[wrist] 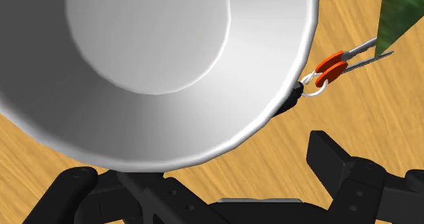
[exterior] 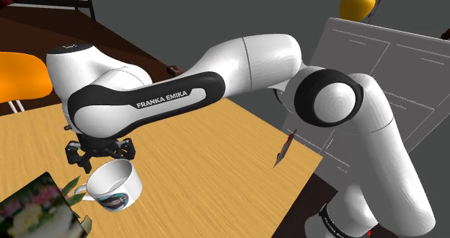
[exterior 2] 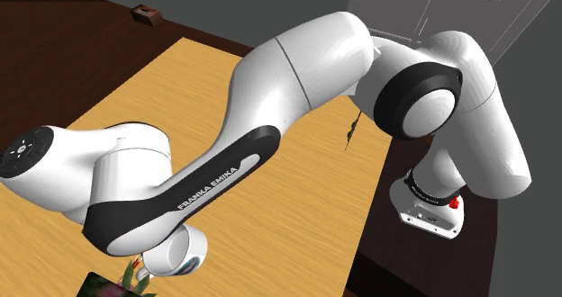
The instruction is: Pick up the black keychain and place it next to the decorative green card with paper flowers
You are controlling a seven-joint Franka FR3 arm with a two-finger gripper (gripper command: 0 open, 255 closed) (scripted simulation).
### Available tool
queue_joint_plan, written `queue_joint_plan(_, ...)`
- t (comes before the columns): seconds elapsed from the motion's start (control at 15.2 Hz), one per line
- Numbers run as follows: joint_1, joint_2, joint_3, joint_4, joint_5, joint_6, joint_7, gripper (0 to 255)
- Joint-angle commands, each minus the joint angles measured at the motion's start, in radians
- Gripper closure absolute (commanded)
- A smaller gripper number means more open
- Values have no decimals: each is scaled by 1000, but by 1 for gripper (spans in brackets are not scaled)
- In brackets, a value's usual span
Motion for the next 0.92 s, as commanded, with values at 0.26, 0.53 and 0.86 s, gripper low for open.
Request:
queue_joint_plan(0.26, 9, -17, 6, 76, 9, -89, -9, 0)
queue_joint_plan(0.53, 12, -19, 7, 99, 11, -114, -12, 0)
queue_joint_plan(0.86, 12, -19, 7, 99, 11, -114, -12, 0)
